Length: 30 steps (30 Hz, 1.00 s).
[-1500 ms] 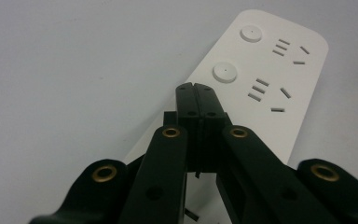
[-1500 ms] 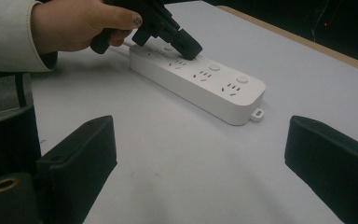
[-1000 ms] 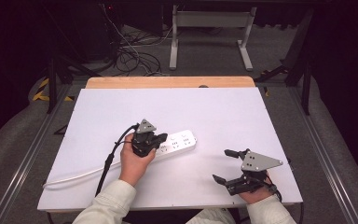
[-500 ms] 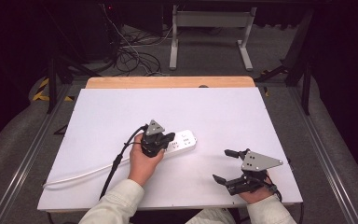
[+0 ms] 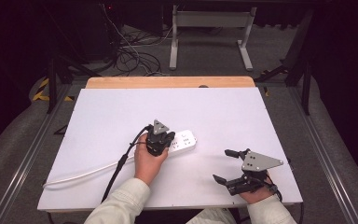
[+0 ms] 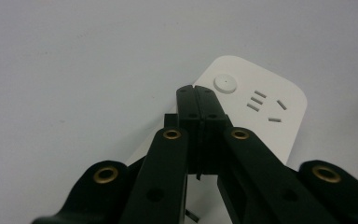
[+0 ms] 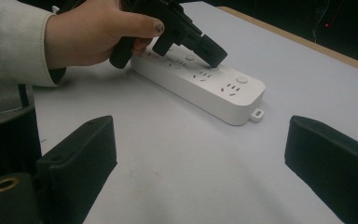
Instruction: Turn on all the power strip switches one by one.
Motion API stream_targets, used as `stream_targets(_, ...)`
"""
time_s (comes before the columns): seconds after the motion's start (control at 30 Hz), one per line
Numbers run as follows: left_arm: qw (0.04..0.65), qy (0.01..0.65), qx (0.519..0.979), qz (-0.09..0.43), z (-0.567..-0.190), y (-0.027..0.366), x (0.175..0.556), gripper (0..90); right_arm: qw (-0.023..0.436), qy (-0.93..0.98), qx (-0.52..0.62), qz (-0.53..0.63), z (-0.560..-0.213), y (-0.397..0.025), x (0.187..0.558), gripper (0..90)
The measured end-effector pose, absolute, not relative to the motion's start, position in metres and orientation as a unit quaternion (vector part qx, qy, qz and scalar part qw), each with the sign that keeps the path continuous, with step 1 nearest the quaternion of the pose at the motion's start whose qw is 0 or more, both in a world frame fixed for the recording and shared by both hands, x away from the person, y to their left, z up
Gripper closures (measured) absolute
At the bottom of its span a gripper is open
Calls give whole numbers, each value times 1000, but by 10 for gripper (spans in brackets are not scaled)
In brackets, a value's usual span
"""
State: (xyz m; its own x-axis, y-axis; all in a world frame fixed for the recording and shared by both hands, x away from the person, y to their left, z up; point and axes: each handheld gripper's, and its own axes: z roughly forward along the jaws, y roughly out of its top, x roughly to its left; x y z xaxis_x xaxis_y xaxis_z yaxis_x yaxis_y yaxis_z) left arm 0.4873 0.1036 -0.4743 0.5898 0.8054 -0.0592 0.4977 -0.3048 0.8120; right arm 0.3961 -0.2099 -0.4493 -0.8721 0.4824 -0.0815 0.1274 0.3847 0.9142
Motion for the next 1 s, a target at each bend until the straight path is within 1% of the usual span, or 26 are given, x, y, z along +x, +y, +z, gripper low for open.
stream_targets(0.17, 416, 405, 791, 192, -474, 105, 488, 900, 170, 815, 187, 522, -449, -210, 396, 91)
stream_targets(0.5, 415, 399, 796, 189, -476, 105, 488, 900, 170, 815, 187, 521, -449, -209, 396, 91)
stream_targets(0.63, 404, 396, 800, 201, -476, 107, 488, 900, 170, 815, 187, 521, -450, -210, 395, 92)
stream_targets(0.73, 411, 401, 797, 188, -476, 110, 490, 900, 171, 815, 187, 520, -450, -209, 395, 91)
stream_targets(0.87, 410, 397, 798, 193, -476, 108, 489, 900, 171, 815, 187, 521, -449, -209, 395, 91)
stream_targets(0.97, 430, 390, 798, 165, -478, 106, 490, 900, 170, 816, 187, 520, -450, -209, 396, 91)
stream_targets(1.0, 424, 383, 801, 178, -478, 103, 488, 900, 170, 816, 186, 520, -450, -208, 395, 91)
